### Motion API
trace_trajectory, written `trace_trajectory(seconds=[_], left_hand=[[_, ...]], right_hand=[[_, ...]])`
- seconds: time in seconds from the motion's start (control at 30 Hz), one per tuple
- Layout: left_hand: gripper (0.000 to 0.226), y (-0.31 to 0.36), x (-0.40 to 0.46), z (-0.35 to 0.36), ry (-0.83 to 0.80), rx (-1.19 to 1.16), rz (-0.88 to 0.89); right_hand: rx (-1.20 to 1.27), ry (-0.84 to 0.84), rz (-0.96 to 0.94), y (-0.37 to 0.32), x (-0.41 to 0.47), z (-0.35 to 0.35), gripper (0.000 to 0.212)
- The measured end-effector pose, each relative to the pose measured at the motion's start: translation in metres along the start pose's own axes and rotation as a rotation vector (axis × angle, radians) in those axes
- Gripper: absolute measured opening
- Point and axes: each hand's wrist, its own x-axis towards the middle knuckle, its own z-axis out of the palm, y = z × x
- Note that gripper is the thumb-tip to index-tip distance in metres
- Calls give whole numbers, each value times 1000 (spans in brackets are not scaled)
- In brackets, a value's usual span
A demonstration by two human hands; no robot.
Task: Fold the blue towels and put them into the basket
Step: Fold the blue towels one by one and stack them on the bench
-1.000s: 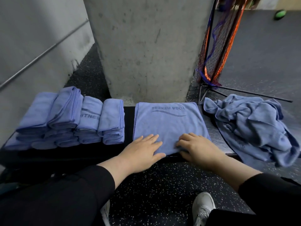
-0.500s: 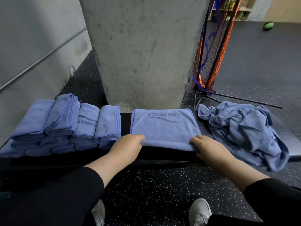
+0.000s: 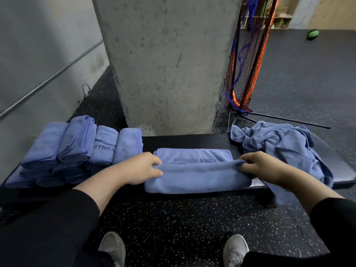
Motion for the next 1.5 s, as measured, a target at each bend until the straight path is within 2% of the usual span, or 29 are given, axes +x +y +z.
trace_trajectory(seconds=[0.17,0.23,0.47,0.6,0.67,0.77,0.87,0.93,0.97,1.07,1.17,1.37,1.43,1.5], left_hand=[[13,12,23,6,255,87,-71],[13,15,37,5,306,169,-84],[29,18,85,2,277,416,-47],[26,27,92,3,246,460,-108],[31,29,94,9,305,529,-49],[36,26,103,29,424,507,164],[37,29,101,49,286,389,284],[50,25,97,62,160,378,259],[55,21,96,67,123,376,234],[61,11,94,78,89,377,202],[63,7,90,81,126,369,182],[64,10,92,82,175,345,48],[61,15,94,80,181,348,13],[58,18,96,77,214,359,-14]], right_hand=[[11,233,42,2,30,12,24],[-7,282,72,3,45,16,24],[-183,322,183,15,89,29,36],[-326,352,176,18,101,34,34],[-407,379,158,18,102,38,27],[-530,537,61,12,99,39,24],[-548,646,-120,-10,91,52,19],[-462,586,-198,-25,84,74,21],[-407,500,-183,-30,81,88,28],[-375,174,62,-34,70,126,63],[-482,155,58,-27,65,137,88],[-475,103,-53,-13,87,117,111],[-423,88,-83,-14,94,110,98],[-328,155,-100,-17,92,107,69]])
